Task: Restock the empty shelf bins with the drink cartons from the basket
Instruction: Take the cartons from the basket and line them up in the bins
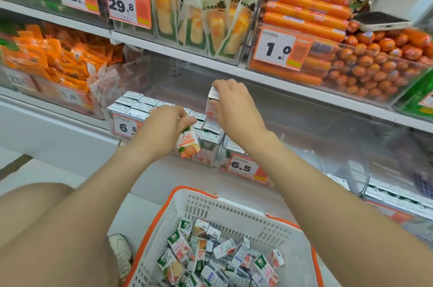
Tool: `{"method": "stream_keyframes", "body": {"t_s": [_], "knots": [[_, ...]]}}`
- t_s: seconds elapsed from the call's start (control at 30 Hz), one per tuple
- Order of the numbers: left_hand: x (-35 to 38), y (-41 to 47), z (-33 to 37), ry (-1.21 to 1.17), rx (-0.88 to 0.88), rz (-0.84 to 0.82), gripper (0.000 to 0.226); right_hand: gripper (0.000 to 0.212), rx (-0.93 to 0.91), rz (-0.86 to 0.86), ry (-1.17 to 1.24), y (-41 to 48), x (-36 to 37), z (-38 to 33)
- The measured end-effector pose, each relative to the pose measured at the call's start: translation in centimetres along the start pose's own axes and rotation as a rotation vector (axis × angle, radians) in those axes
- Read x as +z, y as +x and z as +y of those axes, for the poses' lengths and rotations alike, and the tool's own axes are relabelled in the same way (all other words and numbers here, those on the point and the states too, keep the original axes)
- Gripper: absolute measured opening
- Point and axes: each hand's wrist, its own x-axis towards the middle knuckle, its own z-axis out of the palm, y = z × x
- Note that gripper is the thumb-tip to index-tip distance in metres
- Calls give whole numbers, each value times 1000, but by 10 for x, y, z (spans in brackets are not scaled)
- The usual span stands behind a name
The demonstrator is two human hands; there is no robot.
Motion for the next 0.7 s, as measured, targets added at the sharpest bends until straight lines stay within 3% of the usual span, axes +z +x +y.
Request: {"method": "stream_keyframes", "body": {"t_s": [0.1, 0.27, 0.37, 0.5, 0.57, 0.63, 0.7], "knots": [[0, 3, 0, -8, 4, -16, 35, 32, 33, -148, -203, 20, 20, 7], [-5, 7, -1, -30, -21, -56, 34, 13, 233, -400, -161, 40, 37, 9], [-7, 7, 0, -55, -42, -80, 33, 30, 178, -530, -236, 47, 39, 8], [-12, 2, 3, -83, -44, -137, 28, 26, 73, -657, -292, 48, 32, 5], [-12, -2, 5, -116, -41, -152, 25, 16, 39, -683, -280, 44, 30, 12], [-12, -6, 7, -140, -36, -152, 23, 29, 4, -677, -220, 34, 28, 21], [-12, -11, 12, -167, -14, -144, 23, 35, -33, -555, -62, 11, 19, 25]]}}
